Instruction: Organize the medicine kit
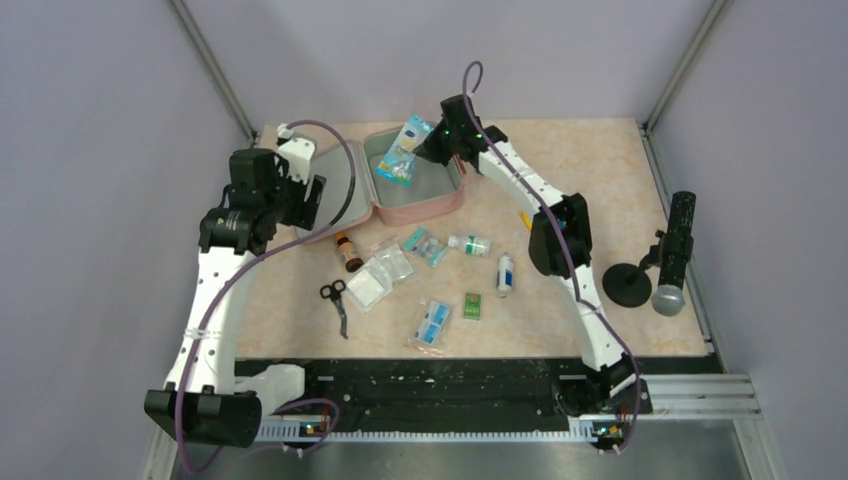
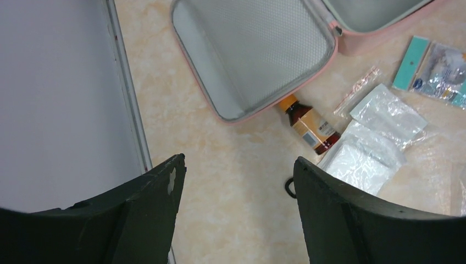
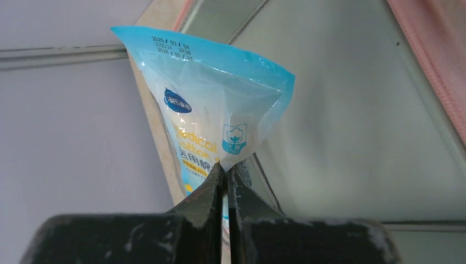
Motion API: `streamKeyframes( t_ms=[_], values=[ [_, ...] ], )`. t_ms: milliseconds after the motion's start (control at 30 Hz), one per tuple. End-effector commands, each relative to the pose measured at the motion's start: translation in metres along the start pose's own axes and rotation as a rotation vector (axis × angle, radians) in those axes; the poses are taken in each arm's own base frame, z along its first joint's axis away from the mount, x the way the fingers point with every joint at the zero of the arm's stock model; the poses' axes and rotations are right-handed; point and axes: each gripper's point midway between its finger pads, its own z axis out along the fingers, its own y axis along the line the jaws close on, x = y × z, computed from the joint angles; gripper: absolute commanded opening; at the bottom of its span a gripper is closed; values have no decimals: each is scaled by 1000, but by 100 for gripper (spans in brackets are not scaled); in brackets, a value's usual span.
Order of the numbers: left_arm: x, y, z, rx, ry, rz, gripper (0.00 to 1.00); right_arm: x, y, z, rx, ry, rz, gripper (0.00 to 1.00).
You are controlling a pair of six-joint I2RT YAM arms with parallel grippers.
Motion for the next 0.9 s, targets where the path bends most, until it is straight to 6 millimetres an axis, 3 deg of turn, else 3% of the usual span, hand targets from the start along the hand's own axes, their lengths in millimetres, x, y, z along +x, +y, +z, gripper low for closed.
streamKeyframes(
  t_ms=[0, 100, 300, 467, 567, 867],
  values=[
    [1, 11, -19, -35, 47, 51, 77, -8, 40, 10, -120, -40, 169, 0],
    [6, 13, -23, -41, 80, 65, 77, -16, 51, 22, -185, -95, 218, 0],
    [7, 16, -25, -44, 113, 86, 77, -32, 47, 39, -178, -262, 315, 0],
    [3, 19, -27, -51, 118, 84, 77, -12, 46, 54, -169, -255, 349, 0],
    [2, 20, -28, -57, 121, 86, 78, 1, 34, 64, -138, -238, 372, 0],
    [8, 19, -30, -52, 128, 95, 78, 11, 9, 75, -55, -231, 434, 0]
  ],
)
